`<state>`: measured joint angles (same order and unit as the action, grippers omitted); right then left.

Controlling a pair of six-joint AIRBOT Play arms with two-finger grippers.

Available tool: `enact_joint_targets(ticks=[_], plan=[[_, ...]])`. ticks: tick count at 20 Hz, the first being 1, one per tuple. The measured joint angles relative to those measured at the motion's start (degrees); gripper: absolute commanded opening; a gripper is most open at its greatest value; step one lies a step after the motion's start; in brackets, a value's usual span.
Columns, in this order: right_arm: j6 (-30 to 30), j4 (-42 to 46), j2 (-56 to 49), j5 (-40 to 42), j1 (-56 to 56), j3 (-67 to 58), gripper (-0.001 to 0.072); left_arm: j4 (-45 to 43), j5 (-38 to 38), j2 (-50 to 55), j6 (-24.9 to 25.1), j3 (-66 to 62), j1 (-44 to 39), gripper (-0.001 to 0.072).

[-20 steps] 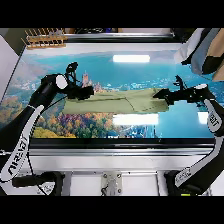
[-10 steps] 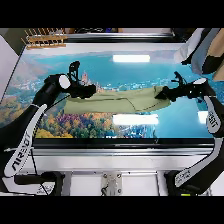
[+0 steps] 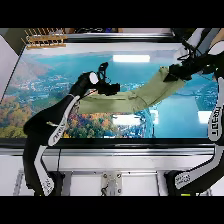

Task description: Fold the clothes and pants, and hang the long-sleeved shirts on hangers.

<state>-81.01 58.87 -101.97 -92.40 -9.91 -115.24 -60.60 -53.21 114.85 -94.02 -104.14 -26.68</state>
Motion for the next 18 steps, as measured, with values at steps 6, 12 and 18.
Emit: enact_joint_targets(ticks=[6, 12, 18], plan=[[-3.56, 1.31, 2.67, -1.75, 6.91, -3.17, 0.0012, 1.97, -1.97, 10.32, 0.59, -10.73, -5.68, 0.0004], [-4.35, 1.57, 3.37, -1.64, 11.43, -3.58, 0.0012, 2.16, -2.21, 12.04, 0.7, -11.45, -6.86, 0.0005], [-5.53, 1.6, 3.43, 1.79, 16.68, -3.58, 0.0012, -0.28, -6.58, 8.28, 0.92, -13.16, -0.13, 0.0004]])
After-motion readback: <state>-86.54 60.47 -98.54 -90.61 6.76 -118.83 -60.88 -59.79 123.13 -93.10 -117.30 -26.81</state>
